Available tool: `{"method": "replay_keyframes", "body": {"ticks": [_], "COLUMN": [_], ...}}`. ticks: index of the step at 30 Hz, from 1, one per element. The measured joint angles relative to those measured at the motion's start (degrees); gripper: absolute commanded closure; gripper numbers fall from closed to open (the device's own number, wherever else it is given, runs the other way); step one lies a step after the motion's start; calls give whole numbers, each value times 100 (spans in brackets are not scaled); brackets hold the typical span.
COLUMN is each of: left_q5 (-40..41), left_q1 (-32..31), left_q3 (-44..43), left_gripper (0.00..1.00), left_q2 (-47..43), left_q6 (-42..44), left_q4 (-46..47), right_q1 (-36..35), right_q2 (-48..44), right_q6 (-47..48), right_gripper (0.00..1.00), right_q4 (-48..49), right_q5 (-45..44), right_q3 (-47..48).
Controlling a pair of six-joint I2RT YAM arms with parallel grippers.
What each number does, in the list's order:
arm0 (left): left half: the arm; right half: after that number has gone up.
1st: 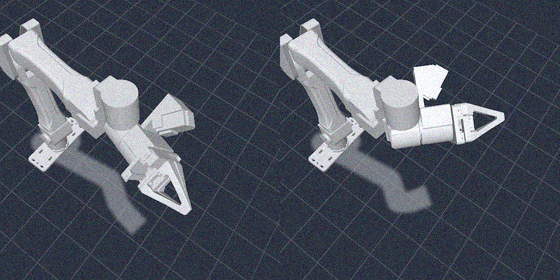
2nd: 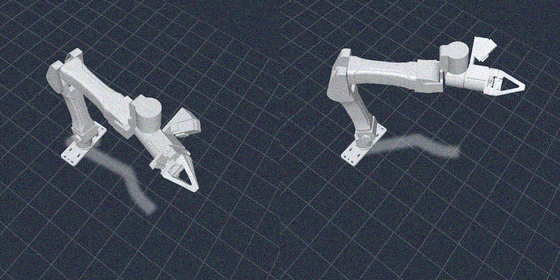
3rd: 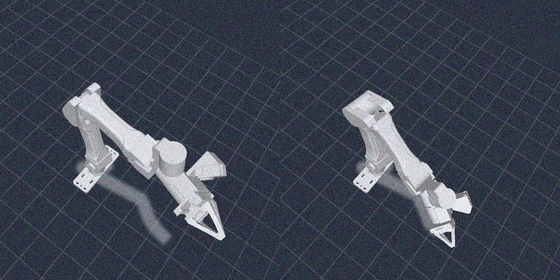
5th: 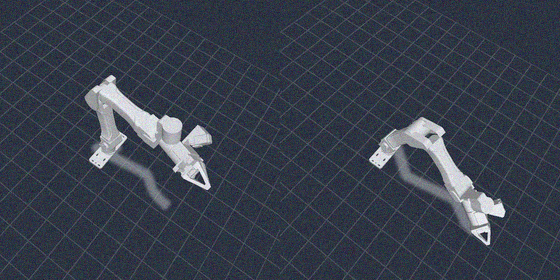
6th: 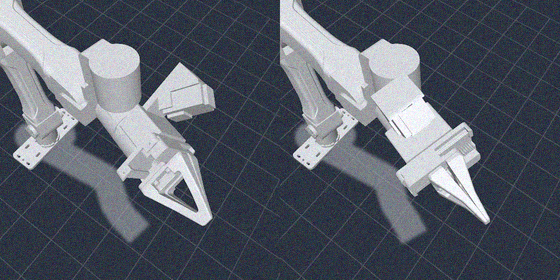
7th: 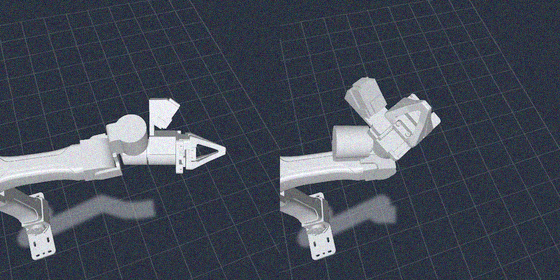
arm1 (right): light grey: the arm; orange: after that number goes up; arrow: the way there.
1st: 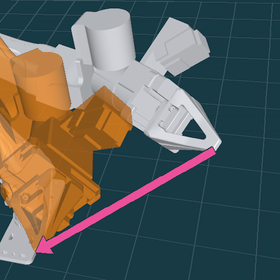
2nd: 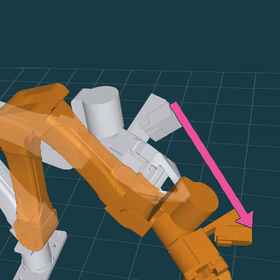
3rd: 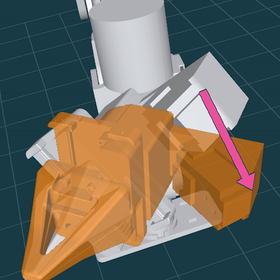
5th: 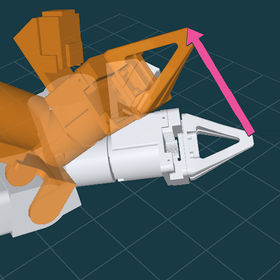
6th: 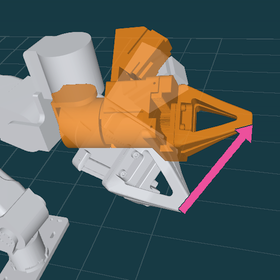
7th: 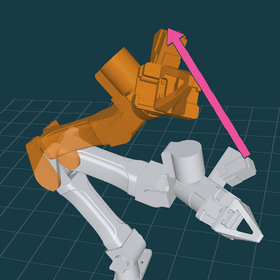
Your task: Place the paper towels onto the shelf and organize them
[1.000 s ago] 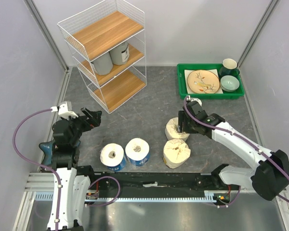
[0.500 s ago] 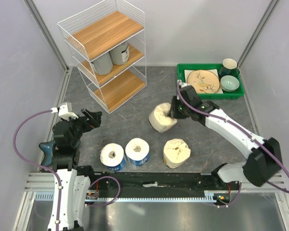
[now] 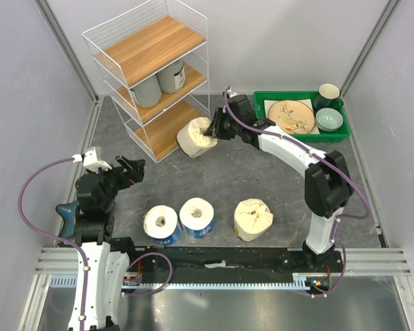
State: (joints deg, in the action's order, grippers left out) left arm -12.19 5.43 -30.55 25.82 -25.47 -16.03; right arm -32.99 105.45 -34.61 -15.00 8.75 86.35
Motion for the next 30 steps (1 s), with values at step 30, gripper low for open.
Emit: {"method": "replay_keyframes", "body": {"ticks": [30], "left_q5": [133], "left_q1": [-7], "left_q3": [0], "left_gripper": [0], "left_q2": [101], "left_q6": [2], "left_q4": [-17], "right_q1": [-7], "right_q2": [2855], "right_q6": [-702], "right_gripper": [77], "right_q4": [1158], "right_q5": [-1165], "right_q3": [2653]}}
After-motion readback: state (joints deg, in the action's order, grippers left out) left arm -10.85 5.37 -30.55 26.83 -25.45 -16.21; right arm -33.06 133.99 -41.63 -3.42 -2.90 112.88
